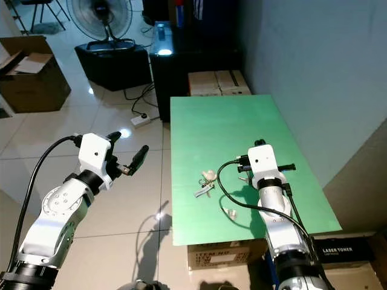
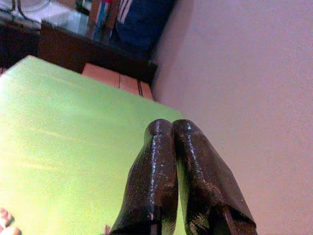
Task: Hang keys on a hook
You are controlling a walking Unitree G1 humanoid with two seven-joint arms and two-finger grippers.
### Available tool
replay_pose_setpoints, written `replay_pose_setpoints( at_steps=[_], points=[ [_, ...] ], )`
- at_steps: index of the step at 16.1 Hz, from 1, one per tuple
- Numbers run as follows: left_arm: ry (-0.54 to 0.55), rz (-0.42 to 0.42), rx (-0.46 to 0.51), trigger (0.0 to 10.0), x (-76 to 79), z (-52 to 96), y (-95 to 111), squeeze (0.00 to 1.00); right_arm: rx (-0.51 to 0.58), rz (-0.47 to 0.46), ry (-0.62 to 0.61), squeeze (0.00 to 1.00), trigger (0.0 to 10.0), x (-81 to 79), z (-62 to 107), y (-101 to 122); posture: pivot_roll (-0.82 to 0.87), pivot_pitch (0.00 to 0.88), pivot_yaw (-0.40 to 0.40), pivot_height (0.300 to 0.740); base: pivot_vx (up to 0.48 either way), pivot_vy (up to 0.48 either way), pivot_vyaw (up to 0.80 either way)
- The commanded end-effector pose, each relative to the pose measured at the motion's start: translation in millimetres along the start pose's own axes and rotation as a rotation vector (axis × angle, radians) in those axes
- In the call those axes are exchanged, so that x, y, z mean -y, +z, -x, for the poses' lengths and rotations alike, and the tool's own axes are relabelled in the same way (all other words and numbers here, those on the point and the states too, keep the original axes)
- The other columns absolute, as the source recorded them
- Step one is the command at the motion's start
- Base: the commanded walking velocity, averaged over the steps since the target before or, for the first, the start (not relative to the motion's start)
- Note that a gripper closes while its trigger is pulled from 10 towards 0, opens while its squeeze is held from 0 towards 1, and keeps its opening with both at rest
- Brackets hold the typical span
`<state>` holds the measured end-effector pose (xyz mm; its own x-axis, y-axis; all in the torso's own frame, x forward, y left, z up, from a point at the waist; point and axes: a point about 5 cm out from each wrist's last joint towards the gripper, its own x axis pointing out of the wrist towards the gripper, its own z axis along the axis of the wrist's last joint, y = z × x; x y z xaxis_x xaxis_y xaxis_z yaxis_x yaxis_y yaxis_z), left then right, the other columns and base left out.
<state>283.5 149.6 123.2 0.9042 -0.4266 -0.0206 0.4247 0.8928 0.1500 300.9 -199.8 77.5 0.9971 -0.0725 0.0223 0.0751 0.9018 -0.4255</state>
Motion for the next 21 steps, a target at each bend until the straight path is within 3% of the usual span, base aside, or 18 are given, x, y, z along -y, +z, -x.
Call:
replay_pose_setpoints(
  at_steps=[1, 2, 3, 5, 6, 7, 10, 12, 14, 17, 21],
  points=[
    [-0.008, -0.017, -0.011, 10.0, -0.5, 0.9, 1, 0.00, -0.012, -0.015, -0.005, 0.00, 0.0, 1.4, -1.1, -3, -0.01, 0.046, 0.084, 0.740, 0.000, 0.000, 0.00],
    [-0.008, -0.021, -0.011, 10.0, -1.2, 1.9, 1, 0.00, -0.051, -0.026, -0.008, 0.00, 2.9, 1.7, -2.0, -9, -0.01, 0.052, 0.089, 0.740, 0.000, 0.000, 0.00],
    [-0.007, -0.025, -0.014, 10.0, -1.5, 2.4, 1, 0.00, -0.083, -0.052, 0.008, 0.00, 10.0, -0.4, -2.7, -13, -0.01, 0.053, 0.090, 0.740, 0.000, 0.000, 0.00],
    [-0.016, -0.034, -0.023, 10.0, 0.1, 2.4, -1, 0.00, -0.108, -0.113, 0.084, 0.00, 10.0, -10.1, -0.9, -16, -0.01, 0.054, 0.089, 0.740, 0.000, 0.000, 0.00],
    [-0.023, -0.040, -0.026, 10.0, 1.3, 2.3, -1, 0.00, -0.122, -0.155, 0.157, 0.24, 10.0, -18.1, 3.1, -17, -0.01, 0.052, 0.086, 0.740, 0.000, 0.000, 0.00],
    [-0.035, -0.058, -0.032, 10.0, 1.9, 2.2, -1, 0.00, -0.170, -0.193, 0.265, 1.00, 10.0, -29.5, 10.7, -21, -0.02, 0.050, 0.083, 0.740, 0.000, 0.000, 0.00],
    [-0.123, -0.090, -0.043, 10.0, 8.5, 2.1, -1, 0.00, -0.353, -0.156, 0.435, 1.00, 10.0, -48.9, 36.3, -39, -0.02, 0.057, 0.070, 0.740, 0.000, 0.000, 0.00],
    [-0.137, -0.080, -0.037, 10.0, 9.0, 1.4, 1, 0.00, -0.392, -0.155, 0.471, 1.00, 10.0, -50.5, 42.4, -39, -0.03, 0.058, 0.064, 0.740, 0.000, 0.000, 0.00],
    [-0.229, -0.071, -0.048, 10.0, 12.1, 3.9, 2, 0.00, -0.449, -0.144, 0.581, 1.00, 10.0, -53.0, 49.1, -34, -0.04, 0.068, 0.063, 0.740, 0.000, 0.000, 0.00],
    [-0.314, -0.053, -0.051, 10.0, 18.1, 3.4, 6, 0.00, -0.586, -0.091, 0.672, 1.00, 10.0, -50.7, 54.6, -40, -0.05, 0.073, 0.057, 0.740, 0.000, 0.000, 0.00],
    [-0.325, -0.052, -0.054, 10.0, 19.9, 1.0, 7, 0.00, -0.726, -0.035, 0.701, 1.00, 10.0, -55.5, 48.3, -69, -0.04, 0.080, 0.051, 0.740, 0.000, 0.000, 0.00]
  ],
)
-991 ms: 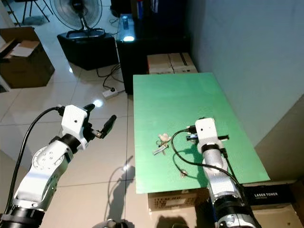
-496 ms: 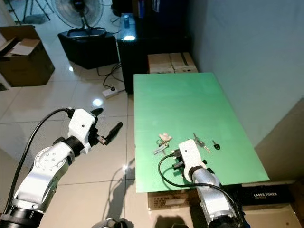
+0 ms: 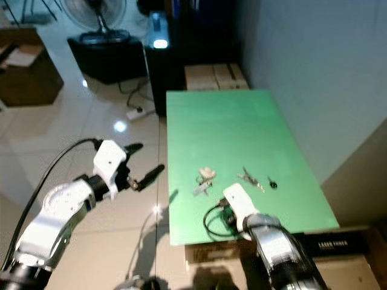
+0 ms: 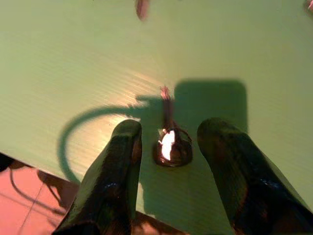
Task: Hang keys on a hook
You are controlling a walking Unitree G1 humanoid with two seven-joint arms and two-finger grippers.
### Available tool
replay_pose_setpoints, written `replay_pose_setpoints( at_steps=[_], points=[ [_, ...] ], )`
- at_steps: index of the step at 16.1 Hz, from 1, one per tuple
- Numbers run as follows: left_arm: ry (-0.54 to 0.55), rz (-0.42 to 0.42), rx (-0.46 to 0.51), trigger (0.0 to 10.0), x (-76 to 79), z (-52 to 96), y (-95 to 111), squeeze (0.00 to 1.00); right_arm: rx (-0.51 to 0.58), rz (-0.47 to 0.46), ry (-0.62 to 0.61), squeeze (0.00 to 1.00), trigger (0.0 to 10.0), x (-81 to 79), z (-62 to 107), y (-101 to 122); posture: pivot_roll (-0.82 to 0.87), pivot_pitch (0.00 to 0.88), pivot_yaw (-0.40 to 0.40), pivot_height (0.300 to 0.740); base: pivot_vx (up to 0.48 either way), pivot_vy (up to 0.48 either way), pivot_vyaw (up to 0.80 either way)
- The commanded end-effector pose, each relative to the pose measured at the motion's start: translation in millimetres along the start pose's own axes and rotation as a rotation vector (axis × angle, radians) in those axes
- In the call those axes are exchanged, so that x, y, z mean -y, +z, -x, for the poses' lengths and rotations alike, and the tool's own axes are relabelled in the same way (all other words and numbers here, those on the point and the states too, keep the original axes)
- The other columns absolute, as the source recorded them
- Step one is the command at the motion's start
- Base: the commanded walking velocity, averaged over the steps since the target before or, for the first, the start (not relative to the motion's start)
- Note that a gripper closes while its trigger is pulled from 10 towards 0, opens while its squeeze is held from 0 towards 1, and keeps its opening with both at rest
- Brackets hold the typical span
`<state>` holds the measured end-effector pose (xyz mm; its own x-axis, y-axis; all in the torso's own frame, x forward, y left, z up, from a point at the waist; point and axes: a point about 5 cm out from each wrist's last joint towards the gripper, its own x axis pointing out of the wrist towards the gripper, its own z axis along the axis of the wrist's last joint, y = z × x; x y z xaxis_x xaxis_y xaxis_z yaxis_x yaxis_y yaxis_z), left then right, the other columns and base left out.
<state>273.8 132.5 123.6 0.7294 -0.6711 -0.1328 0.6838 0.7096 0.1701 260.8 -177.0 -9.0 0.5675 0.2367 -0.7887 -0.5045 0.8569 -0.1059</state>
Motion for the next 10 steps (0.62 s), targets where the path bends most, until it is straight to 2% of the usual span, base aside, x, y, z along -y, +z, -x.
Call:
replay_pose_setpoints(
  at_steps=[1, 3, 6, 9, 10],
  points=[
    [-0.011, -0.010, 0.005, 10.0, 0.0, -1.0, 4, 0.00, -0.015, 0.015, -0.002, 1.00, 10.0, -2.2, -4.1, -3, -0.05, 0.083, 0.053, 0.740, 0.000, 0.000, 0.00],
    [-0.016, -0.011, 0.004, 10.0, 0.0, -1.7, 6, 0.00, -0.057, 0.028, -0.011, 1.00, 10.0, -2.1, -12.7, -5, -0.05, 0.087, 0.046, 0.740, 0.000, 0.000, 0.00],
    [-0.012, -0.015, 0.003, 10.0, -1.4, -1.8, 7, 0.00, -0.089, 0.032, 0.027, 1.00, 10.0, -15.8, -21.7, -21, -0.04, 0.095, 0.044, 0.740, 0.000, 0.000, 0.00],
    [-0.013, -0.015, 0.003, 10.0, -1.4, -1.0, 7, 0.00, -0.098, 0.092, 0.004, 1.00, 10.0, -11.6, -24.3, -8, -0.04, 0.098, 0.042, 0.740, 0.000, 0.000, 0.00],
    [-0.012, -0.014, 0.005, 10.0, -1.8, -0.9, 7, 0.00, -0.097, 0.103, -0.015, 0.42, 10.0, -9.9, -24.9, -4, -0.04, 0.097, 0.043, 0.740, 0.000, 0.000, 0.00]
  ],
)
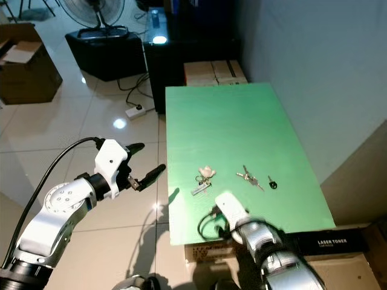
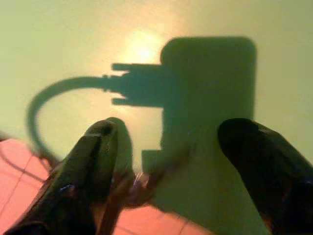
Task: Hang keys on a hook
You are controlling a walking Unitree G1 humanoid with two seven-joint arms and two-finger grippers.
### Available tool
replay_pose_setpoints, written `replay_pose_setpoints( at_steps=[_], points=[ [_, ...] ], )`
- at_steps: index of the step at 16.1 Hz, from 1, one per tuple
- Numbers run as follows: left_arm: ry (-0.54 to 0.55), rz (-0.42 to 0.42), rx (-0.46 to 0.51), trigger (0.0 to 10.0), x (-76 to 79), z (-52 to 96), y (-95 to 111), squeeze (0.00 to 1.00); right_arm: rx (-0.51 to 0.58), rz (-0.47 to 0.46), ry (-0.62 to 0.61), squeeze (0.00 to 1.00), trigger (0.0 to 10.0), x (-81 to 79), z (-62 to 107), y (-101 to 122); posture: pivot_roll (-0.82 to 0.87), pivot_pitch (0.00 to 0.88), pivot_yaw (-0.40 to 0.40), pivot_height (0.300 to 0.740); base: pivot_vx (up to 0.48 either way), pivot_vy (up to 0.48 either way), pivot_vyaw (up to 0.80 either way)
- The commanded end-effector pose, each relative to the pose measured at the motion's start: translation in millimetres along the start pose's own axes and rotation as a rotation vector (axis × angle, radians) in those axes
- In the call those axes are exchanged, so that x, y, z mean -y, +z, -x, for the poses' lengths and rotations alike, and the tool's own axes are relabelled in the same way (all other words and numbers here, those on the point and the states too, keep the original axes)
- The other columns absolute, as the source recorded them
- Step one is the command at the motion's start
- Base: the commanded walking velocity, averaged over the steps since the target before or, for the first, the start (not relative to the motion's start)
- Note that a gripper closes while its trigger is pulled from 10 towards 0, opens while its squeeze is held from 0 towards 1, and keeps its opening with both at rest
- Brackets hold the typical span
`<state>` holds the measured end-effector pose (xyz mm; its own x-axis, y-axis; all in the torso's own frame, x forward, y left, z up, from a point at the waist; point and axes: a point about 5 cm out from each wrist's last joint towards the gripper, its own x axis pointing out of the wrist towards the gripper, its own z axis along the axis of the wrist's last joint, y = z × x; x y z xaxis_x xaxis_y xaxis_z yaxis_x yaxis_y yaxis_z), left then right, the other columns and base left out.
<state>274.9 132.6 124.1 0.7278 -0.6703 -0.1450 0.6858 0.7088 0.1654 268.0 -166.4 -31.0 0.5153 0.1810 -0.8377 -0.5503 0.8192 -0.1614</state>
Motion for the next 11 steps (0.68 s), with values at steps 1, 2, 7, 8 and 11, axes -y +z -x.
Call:
replay_pose_setpoints(
  at_steps=[1, 2, 7, 8, 11],
  points=[
    [-0.008, -0.019, 0.018, 10.0, -1.5, 0.0, 7, 0.00, -0.003, 0.033, -0.024, 0.00, 10.0, -0.9, -1.5, 4, -0.04, 0.098, 0.043, 0.740, 0.000, 0.000, 0.00],
    [-0.008, -0.018, 0.018, 10.0, -1.6, 0.0, 7, 0.00, -0.003, 0.034, -0.027, 0.00, 10.0, -0.7, -1.5, 4, -0.04, 0.098, 0.043, 0.740, 0.000, 0.000, 0.00],
    [-0.007, -0.017, 0.025, 10.0, 0.6, -0.3, 8, 0.00, 0.054, 0.022, -0.092, 0.00, 10.0, 14.4, 2.6, 14, -0.05, 0.088, 0.039, 0.740, 0.000, 0.000, 0.00],
    [0.003, -0.019, 0.033, 10.0, 0.7, -0.6, 9, 0.00, 0.114, 0.008, -0.106, 0.00, 10.0, 18.4, 4.3, 20, -0.05, 0.081, 0.039, 0.740, 0.000, 0.000, 0.00],
    [0.116, -0.026, 0.062, 10.0, -7.7, -5.6, 10, 0.00, 0.400, -0.048, -0.269, 0.00, 10.0, 60.3, 29.2, 47, -0.07, 0.063, 0.036, 0.740, 0.000, 0.000, 0.00]
  ],
)
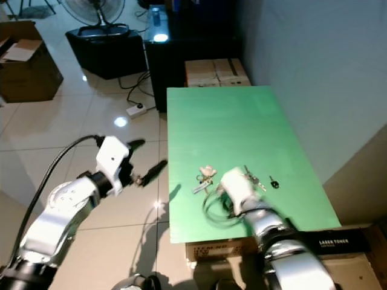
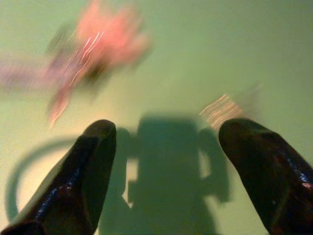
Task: Hang keys on a hook
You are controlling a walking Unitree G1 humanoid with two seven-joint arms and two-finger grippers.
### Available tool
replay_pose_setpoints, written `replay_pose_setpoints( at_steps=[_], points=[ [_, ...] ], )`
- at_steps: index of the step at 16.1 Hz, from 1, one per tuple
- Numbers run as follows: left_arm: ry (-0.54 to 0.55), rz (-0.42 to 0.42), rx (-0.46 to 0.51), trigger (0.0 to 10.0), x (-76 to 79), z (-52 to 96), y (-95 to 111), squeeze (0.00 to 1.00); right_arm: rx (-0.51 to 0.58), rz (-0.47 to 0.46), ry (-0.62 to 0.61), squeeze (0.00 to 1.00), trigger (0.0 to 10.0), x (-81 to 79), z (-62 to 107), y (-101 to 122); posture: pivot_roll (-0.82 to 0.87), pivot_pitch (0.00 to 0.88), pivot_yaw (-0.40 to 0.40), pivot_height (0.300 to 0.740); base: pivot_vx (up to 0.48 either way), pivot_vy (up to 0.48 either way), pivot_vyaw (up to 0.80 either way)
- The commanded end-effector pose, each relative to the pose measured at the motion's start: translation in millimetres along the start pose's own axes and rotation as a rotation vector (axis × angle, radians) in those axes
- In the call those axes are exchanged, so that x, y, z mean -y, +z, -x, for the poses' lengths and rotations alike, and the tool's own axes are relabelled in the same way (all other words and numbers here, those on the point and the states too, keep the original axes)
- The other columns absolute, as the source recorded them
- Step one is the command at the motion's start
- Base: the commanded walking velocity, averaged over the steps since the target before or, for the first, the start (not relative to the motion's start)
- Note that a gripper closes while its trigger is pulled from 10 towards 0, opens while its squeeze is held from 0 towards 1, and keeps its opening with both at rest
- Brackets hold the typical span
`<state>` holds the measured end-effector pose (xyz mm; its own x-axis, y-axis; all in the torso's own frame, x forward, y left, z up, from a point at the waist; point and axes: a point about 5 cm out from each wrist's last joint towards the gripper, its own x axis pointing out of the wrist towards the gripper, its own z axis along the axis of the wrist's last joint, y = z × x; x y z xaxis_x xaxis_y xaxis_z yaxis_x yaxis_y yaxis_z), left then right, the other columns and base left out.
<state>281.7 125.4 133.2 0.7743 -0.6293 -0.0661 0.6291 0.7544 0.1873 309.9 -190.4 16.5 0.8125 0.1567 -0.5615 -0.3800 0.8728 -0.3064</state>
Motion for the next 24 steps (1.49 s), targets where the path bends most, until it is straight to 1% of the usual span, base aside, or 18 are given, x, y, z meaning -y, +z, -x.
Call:
replay_pose_setpoints(
  at_steps=[1, 2, 3, 5, 6, 7, 8, 9, 10, 11, 13, 14, 16, 19, 21, 22, 23, 24],
  points=[
    [0.081, -0.025, -0.005, 10.0, -10.3, 1.5, -2, 0.00, 0.174, -0.019, -0.115, 0.00, 10.0, 33.0, 12.5, 20, -0.07, 0.058, 0.034, 0.740, 0.000, 0.000, 0.00],
    [0.120, -0.017, -0.001, 10.0, -14.5, 1.3, -2, 0.00, 0.239, -0.021, -0.209, 0.00, 10.0, 49.8, 22.7, 30, -0.08, 0.055, 0.035, 0.740, 0.000, 0.000, 0.00],
    [0.136, -0.012, 0.006, 10.0, -16.8, 1.4, -2, 0.00, 0.255, -0.025, -0.209, 0.00, 10.0, 52.6, 24.9, 35, -0.07, 0.051, 0.027, 0.740, 0.000, 0.000, 0.00],
    [0.189, -0.006, 0.012, 10.0, -26.8, 2.0, 1, 0.00, 0.267, -0.043, -0.137, 0.00, 10.0, 49.6, 19.0, 53, -0.06, 0.057, 0.018, 0.740, 0.000, 0.000, 0.00],
    [0.190, -0.013, 0.007, 10.0, -29.1, 1.7, 2, 0.00, 0.268, -0.084, -0.077, 0.00, 10.0, 46.5, 14.4, 60, -0.06, 0.066, 0.012, 0.740, 0.000, 0.000, 0.00],
    [0.185, -0.028, 0.004, 10.0, -30.7, 0.2, 3, 0.00, 0.267, -0.106, -0.039, 0.26, 10.0, 46.1, 12.6, 68, -0.05, 0.080, 0.009, 0.740, 0.000, 0.000, 0.00],
    [0.182, -0.037, 0.006, 10.0, -32.4, -1.9, 5, 0.00, 0.266, -0.113, -0.011, 0.85, 10.0, 46.2, 10.9, 76, -0.04, 0.094, 0.010, 0.740, 0.000, 0.000, 0.00],
    [0.175, -0.037, 0.017, 10.0, -34.5, -4.5, 11, 0.00, 0.265, -0.152, 0.104, 1.00, 10.0, 38.8, 7.0, 88, -0.03, 0.113, 0.014, 0.740, 0.000, 0.000, 0.00],
    [0.176, -0.036, 0.019, 10.0, -35.2, -4.3, 12, 0.00, 0.267, -0.149, 0.141, 1.00, 10.0, 34.9, 6.3, 92, -0.03, 0.126, 0.024, 0.740, 0.000, 0.000, 0.00],
    [0.168, -0.018, 0.020, 10.0, -36.1, -3.7, 14, 0.00, 0.246, -0.123, 0.221, 1.00, 10.0, 25.8, 4.0, 98, -0.03, 0.146, 0.034, 0.740, 0.000, 0.000, 0.00],
    [0.126, -0.025, -0.009, 10.0, -35.6, 1.0, 13, 0.00, 0.180, -0.077, 0.296, 1.00, 10.0, 15.5, -2.0, 100, -0.01, 0.179, 0.054, 0.740, 0.000, 0.000, 0.00],
    [0.107, -0.025, -0.015, 10.0, -35.4, 1.8, 14, 0.00, 0.118, -0.067, 0.282, 1.00, 10.0, 17.0, -4.4, 94, 0.00, 0.198, 0.066, 0.740, 0.000, 0.000, 0.00],
    [0.088, -0.021, -0.016, 10.0, -35.7, 0.7, 16, 0.00, 0.048, -0.044, 0.282, 1.00, 10.0, 18.9, -5.3, 85, 0.00, 0.210, 0.065, 0.740, 0.000, 0.000, 0.00],
    [0.058, -0.010, -0.020, 10.0, -34.8, 2.5, 21, 0.00, 0.015, -0.052, 0.264, 1.00, 10.0, 21.4, -6.6, 78, 0.02, 0.254, 0.086, 0.740, 0.000, 0.000, 0.00],
    [0.049, -0.008, -0.029, 10.0, -34.1, 5.6, 21, 0.00, -0.004, -0.070, 0.258, 1.00, 10.0, 18.9, -8.1, 75, 0.03, 0.266, 0.091, 0.740, 0.000, 0.000, 0.00],
    [0.051, -0.008, -0.030, 10.0, -35.1, 6.9, 22, 0.00, 0.019, -0.078, 0.265, 0.60, 10.0, 16.6, -9.1, 80, 0.03, 0.266, 0.091, 0.740, 0.000, 0.000, 0.00],
    [0.057, -0.010, -0.031, 10.0, -36.3, 8.6, 23, 0.00, 0.034, -0.088, 0.277, 0.00, 10.0, 14.2, -9.8, 83, 0.04, 0.277, 0.089, 0.740, 0.000, 0.000, 0.00],
    [0.058, -0.011, -0.034, 10.0, -36.9, 10.2, 23, 0.00, 0.058, -0.115, 0.297, 0.00, 10.0, 11.0, -10.5, 89, 0.05, 0.281, 0.087, 0.740, 0.000, 0.000, 0.00]
  ],
)
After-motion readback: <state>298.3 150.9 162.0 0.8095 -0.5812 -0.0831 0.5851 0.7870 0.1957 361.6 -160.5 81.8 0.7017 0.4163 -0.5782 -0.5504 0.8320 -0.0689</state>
